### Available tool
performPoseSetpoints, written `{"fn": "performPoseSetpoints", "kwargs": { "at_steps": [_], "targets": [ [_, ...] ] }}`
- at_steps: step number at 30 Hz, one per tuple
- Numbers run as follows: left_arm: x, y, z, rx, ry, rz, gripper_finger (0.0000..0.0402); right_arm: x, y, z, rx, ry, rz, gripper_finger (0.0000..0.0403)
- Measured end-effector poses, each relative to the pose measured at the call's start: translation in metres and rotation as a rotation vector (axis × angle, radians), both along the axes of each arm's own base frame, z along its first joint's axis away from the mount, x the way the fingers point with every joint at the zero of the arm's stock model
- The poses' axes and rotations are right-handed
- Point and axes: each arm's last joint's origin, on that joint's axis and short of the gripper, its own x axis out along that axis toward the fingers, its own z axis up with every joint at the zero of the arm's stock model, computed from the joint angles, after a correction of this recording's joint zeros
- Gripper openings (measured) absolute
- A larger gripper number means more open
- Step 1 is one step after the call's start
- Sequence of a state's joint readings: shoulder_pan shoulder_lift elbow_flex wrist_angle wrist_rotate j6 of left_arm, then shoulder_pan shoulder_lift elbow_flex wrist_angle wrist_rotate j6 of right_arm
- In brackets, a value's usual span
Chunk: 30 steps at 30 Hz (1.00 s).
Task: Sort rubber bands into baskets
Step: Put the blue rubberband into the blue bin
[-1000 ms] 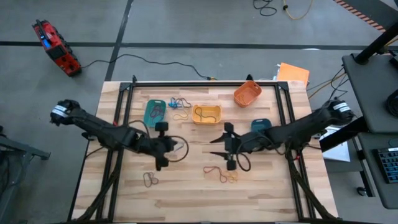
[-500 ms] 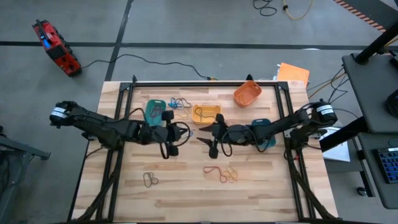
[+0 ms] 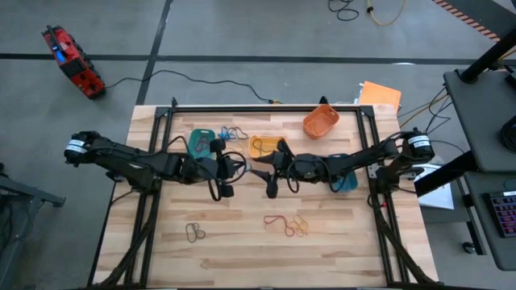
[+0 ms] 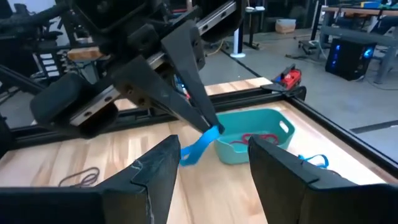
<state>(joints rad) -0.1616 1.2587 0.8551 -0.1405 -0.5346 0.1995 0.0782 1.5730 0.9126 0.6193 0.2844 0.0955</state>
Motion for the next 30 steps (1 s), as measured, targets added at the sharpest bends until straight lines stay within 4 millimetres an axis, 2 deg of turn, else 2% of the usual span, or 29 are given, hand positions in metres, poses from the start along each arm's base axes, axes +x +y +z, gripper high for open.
{"fn": "performPoseSetpoints", "kwargs": {
  "at_steps": [5,10,20,25,30],
  "targets": [
    [0.0015,-0.0002,0.0025,0.002,-0.029,-0.004,0.0000,0.0007,-0.0024,0.0007,-0.002,-0.001,-0.006,0.0185],
    [0.0040,-0.0006,0.0073,0.018,-0.075,-0.016,0.0000,0.0047,-0.0026,-0.0069,-0.001,0.022,-0.008,0.0185],
    [0.0041,-0.0007,0.0077,0.028,-0.074,-0.022,0.0000,0.0073,-0.0044,-0.0068,-0.003,0.018,-0.015,0.0175],
    [0.0041,-0.0007,0.0076,0.028,-0.073,-0.023,0.0000,0.0071,-0.0056,-0.0063,-0.015,0.020,-0.019,0.0125],
    [0.0041,-0.0007,0.0076,0.024,-0.075,-0.019,0.0002,0.0070,-0.0062,-0.0063,-0.036,0.026,-0.017,0.0038]
  ]
}}
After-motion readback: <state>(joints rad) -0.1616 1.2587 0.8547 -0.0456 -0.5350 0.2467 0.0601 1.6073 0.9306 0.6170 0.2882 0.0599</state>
